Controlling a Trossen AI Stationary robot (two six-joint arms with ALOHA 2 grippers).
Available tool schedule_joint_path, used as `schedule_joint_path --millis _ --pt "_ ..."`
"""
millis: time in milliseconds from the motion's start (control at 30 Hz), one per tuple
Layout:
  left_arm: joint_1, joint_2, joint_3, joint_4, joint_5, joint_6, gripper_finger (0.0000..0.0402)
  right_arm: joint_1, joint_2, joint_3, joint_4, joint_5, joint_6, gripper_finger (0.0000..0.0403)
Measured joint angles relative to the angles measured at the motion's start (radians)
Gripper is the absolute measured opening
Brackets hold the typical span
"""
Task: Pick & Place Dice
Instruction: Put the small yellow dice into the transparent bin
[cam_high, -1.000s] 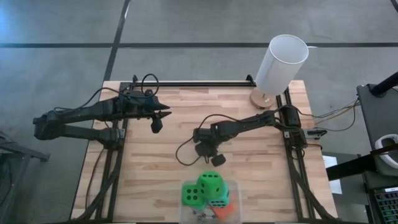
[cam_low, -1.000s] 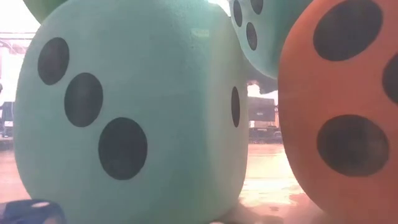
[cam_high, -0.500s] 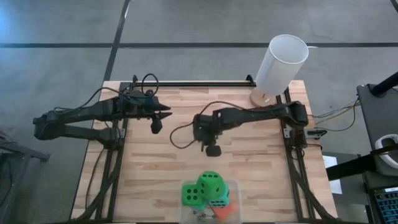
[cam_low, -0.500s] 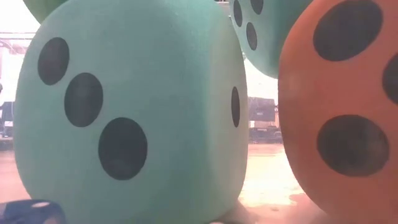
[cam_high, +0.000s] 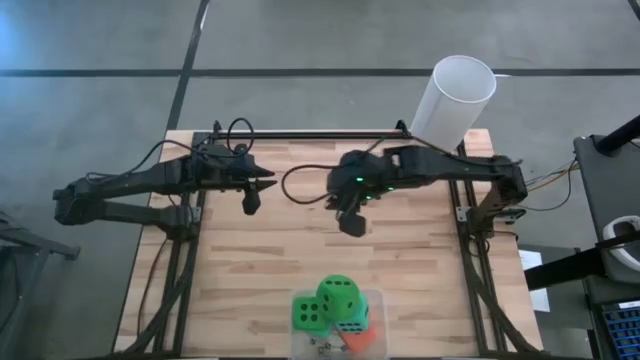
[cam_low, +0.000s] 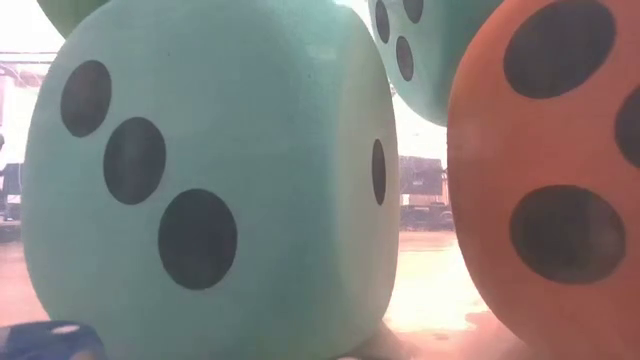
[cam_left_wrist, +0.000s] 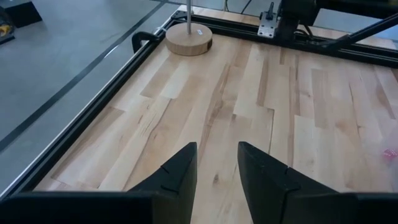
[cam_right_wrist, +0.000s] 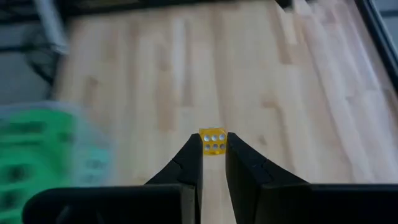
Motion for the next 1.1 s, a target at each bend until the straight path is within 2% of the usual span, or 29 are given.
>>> schedule_joint_path --millis 200,400,600,867,1100 --pt "0.000 -0.008 0.000 0.000 0.000 0.000 0.0120 0.080 -0.046 0.095 -0.090 -0.069 0.094 0.0038" --pt "0.000 -0.017 0.000 0.001 0.001 -0.004 0.0120 0.202 -0.064 0.101 -0.140 -0.176 0.219 0.0038" --pt "0.000 -0.032 0.000 0.024 0.092 -0.004 0.0119 0.312 -0.053 0.078 -0.174 -0.212 0.308 0.0038" --pt "-0.001 -0.069 0.000 0.130 0.326 -0.011 0.0119 0.385 -0.052 -0.064 -0.211 -0.214 0.391 0.0038" --pt "-0.001 -0.092 0.000 0.191 0.351 -0.036 0.0119 0.394 -0.051 -0.214 -0.159 -0.284 0.378 0.0038"
